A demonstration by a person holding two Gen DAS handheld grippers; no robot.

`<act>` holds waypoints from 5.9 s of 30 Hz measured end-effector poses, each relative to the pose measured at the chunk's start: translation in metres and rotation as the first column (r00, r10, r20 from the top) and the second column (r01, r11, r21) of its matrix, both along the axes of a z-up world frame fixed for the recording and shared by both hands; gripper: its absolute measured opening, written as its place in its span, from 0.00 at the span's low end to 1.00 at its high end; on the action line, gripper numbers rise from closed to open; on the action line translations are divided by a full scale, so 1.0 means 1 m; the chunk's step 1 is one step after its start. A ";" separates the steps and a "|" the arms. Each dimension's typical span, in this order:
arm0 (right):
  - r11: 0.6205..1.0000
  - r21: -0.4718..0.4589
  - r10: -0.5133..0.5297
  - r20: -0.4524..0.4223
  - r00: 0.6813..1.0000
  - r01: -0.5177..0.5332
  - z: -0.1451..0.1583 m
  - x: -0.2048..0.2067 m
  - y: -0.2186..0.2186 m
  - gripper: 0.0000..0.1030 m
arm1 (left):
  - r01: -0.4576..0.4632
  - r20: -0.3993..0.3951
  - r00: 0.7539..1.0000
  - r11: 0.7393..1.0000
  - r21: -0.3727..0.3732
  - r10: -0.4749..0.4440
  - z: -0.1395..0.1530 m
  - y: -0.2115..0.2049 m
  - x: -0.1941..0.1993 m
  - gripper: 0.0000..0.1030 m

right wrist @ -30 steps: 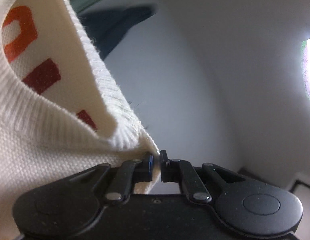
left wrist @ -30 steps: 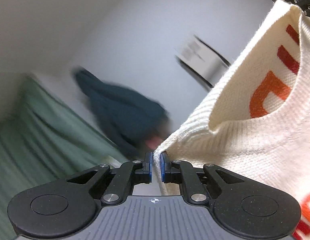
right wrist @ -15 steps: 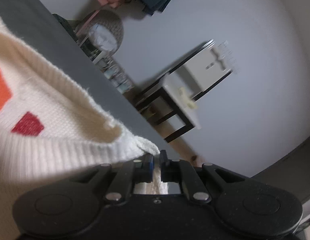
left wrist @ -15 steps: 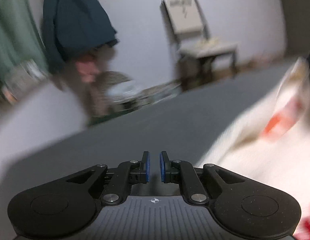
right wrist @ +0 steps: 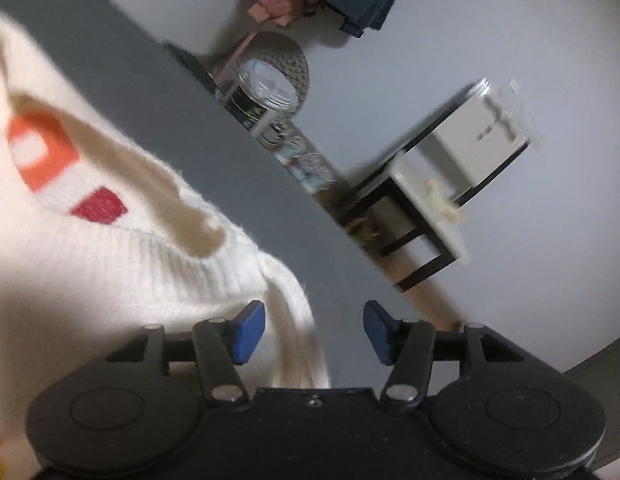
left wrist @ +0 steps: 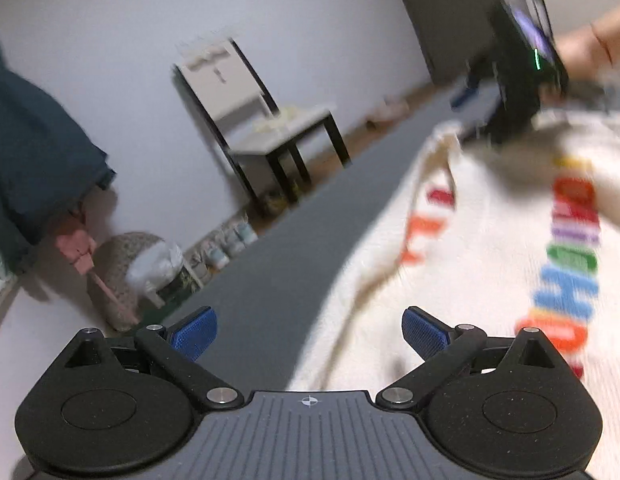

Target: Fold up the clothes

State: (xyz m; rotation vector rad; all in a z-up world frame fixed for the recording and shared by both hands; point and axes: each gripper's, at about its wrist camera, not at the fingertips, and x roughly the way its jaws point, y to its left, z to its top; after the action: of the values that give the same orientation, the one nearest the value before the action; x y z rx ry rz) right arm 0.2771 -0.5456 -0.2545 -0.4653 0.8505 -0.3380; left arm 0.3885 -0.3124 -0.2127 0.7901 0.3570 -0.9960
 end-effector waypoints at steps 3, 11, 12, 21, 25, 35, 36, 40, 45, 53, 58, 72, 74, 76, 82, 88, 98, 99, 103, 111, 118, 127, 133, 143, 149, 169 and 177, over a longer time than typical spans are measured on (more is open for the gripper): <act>0.997 0.067 0.026 -0.007 1.000 -0.025 0.004 -0.012 -0.006 0.52 | -0.041 0.008 0.999 0.992 0.120 0.041 -0.008 -0.015 0.013 0.56; 0.954 0.298 0.009 0.031 0.999 -0.018 0.016 -0.036 -0.033 0.54 | -0.119 -0.126 0.982 0.977 0.176 0.142 -0.011 -0.015 0.037 0.11; 0.942 0.335 -0.008 0.045 0.999 -0.007 0.018 -0.038 -0.038 0.54 | -0.118 -0.128 0.982 0.978 0.174 0.142 -0.012 -0.014 0.038 0.11; 0.806 0.585 -0.172 0.080 0.982 0.094 0.021 -0.071 -0.093 0.53 | -0.207 -0.212 0.952 0.974 0.094 0.222 -0.014 0.015 0.040 0.11; 0.767 0.629 -0.192 0.036 0.981 0.127 0.010 -0.089 -0.104 0.36 | -0.244 -0.177 0.950 0.965 0.100 0.258 -0.023 0.009 0.042 0.11; 0.898 0.423 -0.169 0.075 0.983 0.122 0.020 -0.037 -0.067 0.05 | -0.420 0.041 0.907 0.897 0.137 0.418 -0.020 -0.020 0.065 0.10; 0.908 0.396 -0.179 0.081 0.980 0.133 0.023 -0.029 -0.064 0.04 | -0.433 0.060 0.901 0.891 0.139 0.429 -0.018 -0.024 0.071 0.10; 0.942 0.285 -0.217 0.106 0.970 0.179 0.033 0.005 -0.055 0.04 | -0.503 0.108 0.863 0.858 0.105 0.493 -0.003 -0.038 0.103 0.10; 0.924 0.256 -0.325 0.134 0.936 0.284 0.034 0.045 -0.061 0.04 | -0.606 -0.017 0.791 0.787 0.113 0.611 -0.006 -0.049 0.145 0.14; 0.891 0.299 -0.376 0.069 0.924 0.341 -0.006 0.040 -0.059 0.39 | -0.627 0.085 0.779 0.769 0.125 0.621 -0.030 -0.049 0.131 0.75; 0.887 0.392 -0.329 0.167 0.930 0.244 0.020 -0.033 -0.072 0.53 | -0.519 0.039 0.853 0.853 -0.052 0.521 0.019 -0.013 0.091 0.80; 0.515 0.785 -0.463 -0.084 0.882 0.345 0.020 -0.323 -0.104 0.57 | -0.310 -0.353 0.906 0.932 -0.186 0.231 0.050 0.104 -0.140 0.80; 0.405 0.860 -0.467 -0.096 0.879 0.310 0.005 -0.342 -0.100 0.56 | -0.360 -0.418 0.874 0.907 -0.216 0.248 0.045 0.109 -0.160 0.80; 0.321 0.905 -0.467 -0.104 0.878 0.278 -0.010 -0.345 -0.095 0.34 | -0.428 -0.457 0.839 0.876 -0.221 0.295 0.036 0.109 -0.172 0.80; 0.382 0.883 -0.463 -0.073 0.883 0.273 -0.003 -0.316 -0.074 0.05 | -0.524 -0.466 0.789 0.834 -0.173 0.399 0.020 0.100 -0.180 0.80; 0.745 0.480 -0.538 0.024 0.842 0.462 0.107 -0.279 -0.126 0.05 | -0.527 -0.439 0.800 0.829 -0.189 0.408 0.010 0.090 -0.173 0.80; 0.748 -0.103 -0.651 0.074 0.755 0.656 0.079 -0.182 -0.221 0.09 | -0.450 -0.482 0.805 0.885 -0.116 0.346 -0.023 0.072 -0.157 0.80; 0.722 -0.080 -0.683 0.071 0.727 0.687 0.062 -0.180 -0.228 0.17 | -0.445 -0.487 0.805 0.888 -0.116 0.340 -0.025 0.072 -0.156 0.80; 0.659 0.165 -0.750 0.073 0.657 0.734 0.017 -0.207 -0.250 0.63 | -0.443 -0.517 0.792 0.888 -0.121 0.325 -0.028 0.074 -0.152 0.80; 0.378 0.561 -0.925 0.193 0.327 0.737 0.017 -0.368 -0.305 0.63 | -0.428 -0.543 0.783 0.896 -0.119 0.302 -0.030 0.069 -0.155 0.80; 0.202 0.782 -0.976 0.111 0.188 0.590 -0.019 -0.446 -0.330 0.48 | -0.413 -0.514 0.796 0.908 -0.074 0.320 -0.032 0.059 -0.163 0.80; 0.341 0.683 -0.939 0.215 0.268 0.646 0.004 -0.373 -0.326 0.50 | -0.449 -0.514 0.777 0.892 -0.048 0.364 -0.034 0.056 -0.162 0.80; 0.223 0.652 -0.949 -0.025 0.315 0.725 -0.009 -0.340 -0.339 0.18 | -0.457 -0.519 0.768 0.889 -0.035 0.374 -0.036 0.057 -0.162 0.80; 0.308 0.836 -0.951 0.291 0.108 0.454 0.018 -0.449 -0.307 0.01 | -0.474 -0.554 0.750 0.878 -0.069 0.361 -0.030 0.065 -0.158 0.80; 0.040 0.917 -0.997 0.013 0.070 0.397 -0.024 -0.496 -0.316 0.52 | -0.485 -0.573 0.732 0.873 -0.058 0.369 -0.033 0.066 -0.156 0.80; 0.159 0.933 -0.986 0.163 0.015 0.324 -0.002 -0.405 -0.342 0.13 | -0.456 -0.543 0.750 0.890 -0.011 0.377 -0.046 0.053 -0.156 0.80; 0.582 0.783 -0.810 0.538 0.231 0.218 0.084 -0.409 -0.318 0.12 | -0.441 -0.542 0.758 0.897 -0.014 0.364 -0.044 0.055 -0.159 0.80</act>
State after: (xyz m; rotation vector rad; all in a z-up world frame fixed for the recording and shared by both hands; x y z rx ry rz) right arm -0.1322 -0.8632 -0.1707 0.6672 -0.0467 -0.8858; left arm 0.2296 -0.2574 -0.2562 0.2667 0.8892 -0.7977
